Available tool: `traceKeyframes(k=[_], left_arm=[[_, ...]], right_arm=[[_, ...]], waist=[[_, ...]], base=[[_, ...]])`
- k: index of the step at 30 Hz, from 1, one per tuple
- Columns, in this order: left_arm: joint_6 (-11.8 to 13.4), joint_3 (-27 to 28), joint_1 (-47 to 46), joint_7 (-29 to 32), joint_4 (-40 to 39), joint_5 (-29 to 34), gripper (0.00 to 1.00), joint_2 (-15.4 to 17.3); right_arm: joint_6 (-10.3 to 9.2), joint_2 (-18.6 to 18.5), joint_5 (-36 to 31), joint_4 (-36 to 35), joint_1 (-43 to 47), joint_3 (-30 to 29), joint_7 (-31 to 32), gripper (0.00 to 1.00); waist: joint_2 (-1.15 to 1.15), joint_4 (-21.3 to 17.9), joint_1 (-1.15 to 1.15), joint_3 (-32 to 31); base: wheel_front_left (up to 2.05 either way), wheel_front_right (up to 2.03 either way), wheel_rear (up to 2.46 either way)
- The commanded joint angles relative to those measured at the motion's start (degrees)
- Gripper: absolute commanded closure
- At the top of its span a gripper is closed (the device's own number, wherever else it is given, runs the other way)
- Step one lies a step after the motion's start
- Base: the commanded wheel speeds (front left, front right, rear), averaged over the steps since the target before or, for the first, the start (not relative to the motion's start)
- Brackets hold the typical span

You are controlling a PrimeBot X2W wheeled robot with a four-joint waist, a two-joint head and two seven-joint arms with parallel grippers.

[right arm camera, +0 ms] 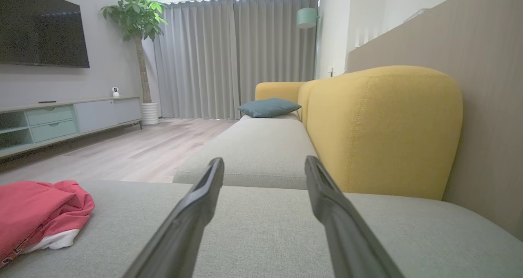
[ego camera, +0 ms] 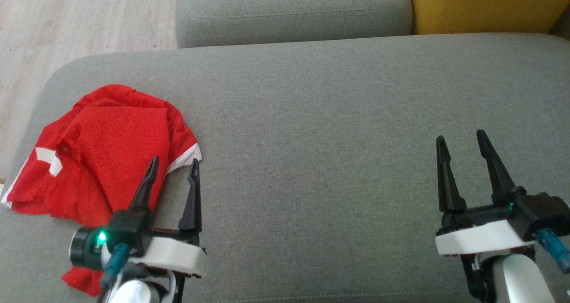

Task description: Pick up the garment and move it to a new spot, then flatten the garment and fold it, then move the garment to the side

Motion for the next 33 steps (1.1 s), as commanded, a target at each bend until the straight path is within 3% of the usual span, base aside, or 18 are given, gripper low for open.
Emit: traceKeyframes(k=[1, 9, 17, 19, 27, 33], left_arm=[[0.9, 0.4, -3.4, -1.0, -2.2, 2.5, 0.0, 1.8], [2.4, -0.2, -3.0, -2.3, -2.7, 4.7, 0.0, 1.2], [1.3, 3.1, -0.8, -3.5, -4.1, 7.4, 0.0, -1.3], [0.5, 4.4, 0.0, -3.8, -4.3, 8.0, 0.0, -2.4], [-8.5, 9.1, 2.1, -4.2, 0.4, 9.2, 0.0, -6.8], [-10.6, 12.1, 2.3, -4.2, 1.3, 11.0, 0.0, -8.8]], right_arm=[[0.2, -0.4, -2.7, -2.6, -0.7, 1.4, -1.0, 0.0], [0.21, -0.5, -4.8, -2.8, -0.2, 1.5, -2.4, 0.0], [0.22, -0.5, -4.7, -1.6, 0.9, 0.2, -3.5, 0.0], [0.23, -0.5, -4.5, -1.0, 1.2, -0.5, -3.9, 0.0], [0.23, -0.5, -3.2, 0.7, 1.5, -1.6, -4.3, 0.0], [0.23, -0.5, -2.3, 0.8, 1.1, -0.9, -4.3, 0.0]], waist=[[0.0, 0.1, 0.0, 0.0], [0.0, 0.8, 0.0, -0.2], [0.0, 1.1, 0.0, -0.5], [0.0, 1.1, 0.0, -0.6], [0.0, 0.0, 0.0, -0.9], [0.0, -0.9, 0.0, -1.0]], base=[[0.0, 0.0, 0.0], [0.0, 0.0, 0.0], [0.0, 0.0, 0.0], [0.0, 0.0, 0.0], [0.0, 0.0, 0.0], [0.0, 0.0, 0.0]])
